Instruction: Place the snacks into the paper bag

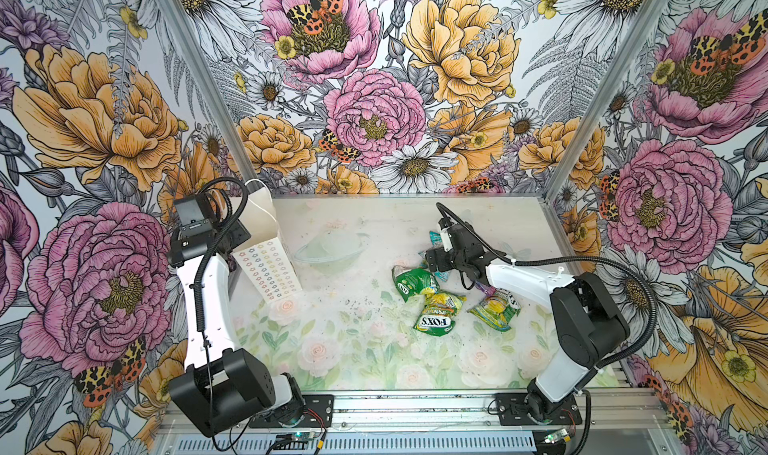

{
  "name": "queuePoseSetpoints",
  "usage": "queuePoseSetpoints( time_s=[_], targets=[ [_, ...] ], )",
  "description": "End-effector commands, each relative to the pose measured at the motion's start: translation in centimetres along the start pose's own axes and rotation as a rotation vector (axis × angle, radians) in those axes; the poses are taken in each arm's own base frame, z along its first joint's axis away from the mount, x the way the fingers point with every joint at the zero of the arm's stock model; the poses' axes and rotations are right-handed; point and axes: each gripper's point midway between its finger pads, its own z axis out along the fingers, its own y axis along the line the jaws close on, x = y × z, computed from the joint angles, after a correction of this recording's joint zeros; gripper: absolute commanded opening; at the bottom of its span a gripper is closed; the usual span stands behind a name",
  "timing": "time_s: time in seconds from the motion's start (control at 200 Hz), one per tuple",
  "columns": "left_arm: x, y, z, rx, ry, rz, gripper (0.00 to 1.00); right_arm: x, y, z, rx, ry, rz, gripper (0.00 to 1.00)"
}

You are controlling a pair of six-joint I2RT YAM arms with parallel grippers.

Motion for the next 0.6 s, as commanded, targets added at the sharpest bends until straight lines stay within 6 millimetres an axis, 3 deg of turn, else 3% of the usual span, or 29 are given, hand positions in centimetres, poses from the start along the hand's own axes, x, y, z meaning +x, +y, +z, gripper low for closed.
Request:
queuePoseSetpoints(
  time_s=[0.0, 0.595],
  targets=[
    [0.11, 0.13, 0.60, -0.014, -0.003, 0.008, 0.60, -0.35, 0.04, -0.11, 0.014, -0.011, -0.011, 0.95],
    [0.27, -0.07, 0.74, -0.005, 0.003, 0.009, 0.55, -0.20, 0.11, -0.15, 0.015, -0.008, -0.014, 0.95]
  ],
)
